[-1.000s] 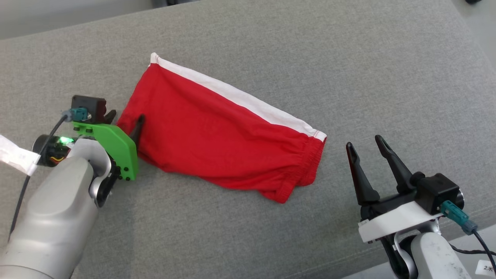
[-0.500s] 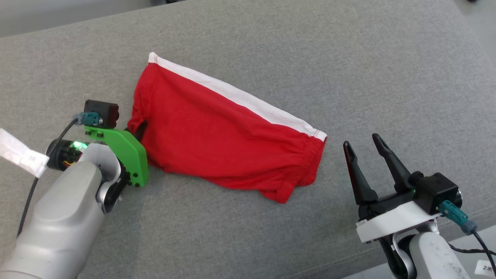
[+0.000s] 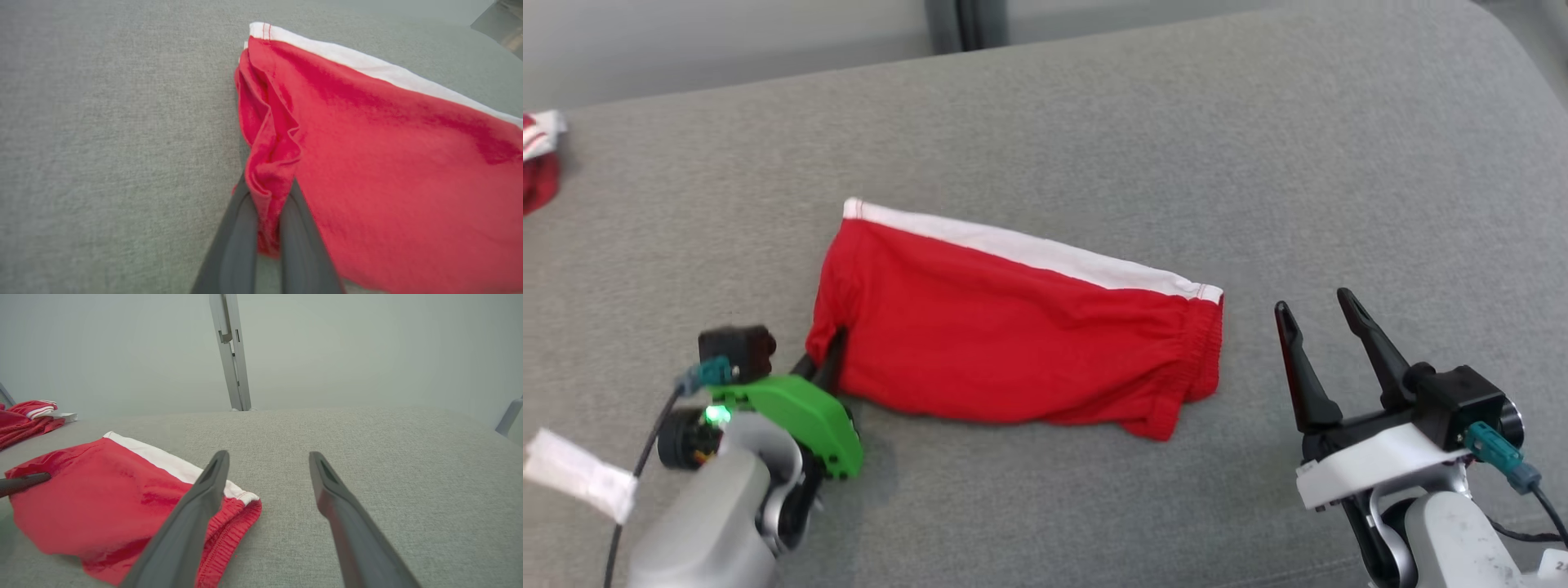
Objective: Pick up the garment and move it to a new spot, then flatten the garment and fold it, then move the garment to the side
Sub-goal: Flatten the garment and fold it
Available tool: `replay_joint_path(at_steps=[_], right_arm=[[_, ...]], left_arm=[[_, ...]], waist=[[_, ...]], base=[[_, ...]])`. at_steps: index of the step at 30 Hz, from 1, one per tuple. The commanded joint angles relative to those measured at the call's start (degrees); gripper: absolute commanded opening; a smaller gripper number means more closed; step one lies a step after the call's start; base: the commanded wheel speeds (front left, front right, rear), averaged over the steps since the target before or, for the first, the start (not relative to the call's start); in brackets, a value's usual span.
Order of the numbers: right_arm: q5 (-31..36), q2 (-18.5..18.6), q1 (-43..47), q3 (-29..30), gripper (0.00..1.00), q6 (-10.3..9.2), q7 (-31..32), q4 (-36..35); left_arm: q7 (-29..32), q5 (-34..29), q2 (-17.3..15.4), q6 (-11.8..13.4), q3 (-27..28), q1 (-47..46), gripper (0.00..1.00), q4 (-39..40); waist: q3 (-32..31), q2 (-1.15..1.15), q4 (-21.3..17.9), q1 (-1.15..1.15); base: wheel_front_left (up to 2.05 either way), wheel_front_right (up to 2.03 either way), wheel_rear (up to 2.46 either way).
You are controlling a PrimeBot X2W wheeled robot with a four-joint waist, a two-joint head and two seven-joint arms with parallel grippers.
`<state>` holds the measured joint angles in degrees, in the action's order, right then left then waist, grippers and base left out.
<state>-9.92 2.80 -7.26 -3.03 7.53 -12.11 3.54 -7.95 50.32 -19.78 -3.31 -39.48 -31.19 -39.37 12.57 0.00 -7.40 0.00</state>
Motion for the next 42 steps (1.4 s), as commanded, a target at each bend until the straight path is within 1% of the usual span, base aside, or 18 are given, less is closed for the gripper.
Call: replay_joint_path(at_steps=[1, 5, 9, 16, 17, 18, 19, 20, 24, 27, 30, 32, 35, 37, 42], right_arm=[[0.6, 0.2, 1.1, 0.3, 1.00, -0.08, 0.1, 0.3], [0.7, 0.2, 1.8, 0.9, 1.00, -0.08, 0.6, 1.5], [2.1, 0.2, 2.0, 1.4, 1.00, -0.08, 1.2, 2.6], [3.3, 0.2, 2.1, 1.5, 1.00, -0.08, 1.1, 3.8], [3.3, 0.2, 2.0, 1.5, 1.00, -0.08, 1.1, 4.0], [3.3, 0.2, 2.0, 1.4, 1.00, -0.08, 1.0, 4.2], [3.4, 0.2, 1.8, 1.3, 1.00, -0.08, 1.0, 4.4], [3.5, 0.2, 1.7, 1.2, 1.00, -0.08, 0.9, 4.6], [3.5, 0.2, 1.5, 1.0, 1.00, -0.08, 0.7, 5.4], [3.5, 0.2, 1.6, 0.8, 1.00, -0.08, 0.6, 6.1], [3.5, 0.2, 1.9, 0.7, 1.00, -0.08, 0.5, 6.7], [3.5, 0.2, 2.1, 0.7, 1.00, -0.08, 0.4, 7.0], [3.7, 0.2, 2.4, 0.6, 1.00, -0.08, 0.1, 7.6], [3.6, 0.2, 2.3, 0.3, 1.00, -0.08, 0.1, 8.0], [3.3, 0.2, 1.0, -0.2, 1.00, -0.08, 0.1, 10.0]], left_arm=[[-1.1, 1.1, 0.1, 0.8, 0.6, 2.6, 0.00, 0.8], [-3.5, 3.3, 0.6, 2.3, 2.2, 8.8, 0.00, 3.7], [-4.8, 5.2, 1.1, 3.6, 3.3, 13.9, 0.00, 6.8], [-5.9, 6.5, 2.5, 4.8, 4.3, 18.7, 0.00, 9.4], [-6.1, 6.6, 2.7, 5.0, 4.5, 19.0, 0.03, 9.5], [-6.3, 6.7, 2.9, 5.0, 4.8, 19.3, 0.29, 9.6], [-6.4, 6.6, 2.9, 5.2, 5.1, 19.5, 0.78, 9.8], [-6.6, 6.1, 2.9, 5.4, 5.4, 19.6, 1.00, 9.9], [-7.2, 3.4, 2.9, 5.9, 7.1, 20.1, 1.00, 11.1], [-7.3, -1.7, 2.7, 6.9, 10.9, 20.3, 1.00, 14.2], [-7.2, -7.4, 4.0, 7.2, 14.9, 22.6, 1.00, 17.7], [-7.3, -11.0, 4.4, 6.8, 16.8, 23.5, 1.00, 19.7], [-7.3, -15.4, 5.7, 6.3, 19.2, 25.7, 1.00, 22.1], [-7.2, -17.7, 6.4, 6.0, 20.5, 26.6, 1.00, 23.3], [-7.2, -21.2, 8.1, 4.6, 22.6, 28.8, 1.00, 24.7]], waist=[[-3.7, 0.00, 3.8, 0.00], [-6.3, 0.00, 5.7, 0.00], [-7.9, 0.00, 6.6, 0.00], [-9.2, 0.00, 6.7, 0.00], [-9.2, 0.00, 6.6, 0.00], [-9.3, 0.00, 6.4, 0.00], [-9.4, 0.00, 6.2, 0.00], [-9.4, 0.00, 6.0, 0.00], [-9.6, 0.00, 5.3, 0.00], [-10.0, 0.00, 5.1, 0.00], [-10.6, 0.00, 5.1, 0.00], [-11.0, 0.00, 5.1, 0.00], [-11.6, 0.00, 5.8, 0.00], [-12.0, 0.00, 6.2, 0.00], [-12.4, 0.00, 7.8, 0.00]], base=[[0.00, 0.00, 0.00], [0.00, 0.00, 0.00], [0.00, 0.00, 0.00], [0.00, 0.00, 0.00], [0.00, 0.00, 0.00], [0.00, 0.00, 0.00], [0.00, 0.00, 0.00], [0.00, 0.00, 0.00], [0.00, 0.00, 0.00], [0.00, 0.00, 0.00], [0.00, 0.00, 0.00], [0.00, 0.00, 0.00], [0.00, 0.00, 0.00], [0.00, 0.00, 0.00], [0.00, 0.00, 0.00]])
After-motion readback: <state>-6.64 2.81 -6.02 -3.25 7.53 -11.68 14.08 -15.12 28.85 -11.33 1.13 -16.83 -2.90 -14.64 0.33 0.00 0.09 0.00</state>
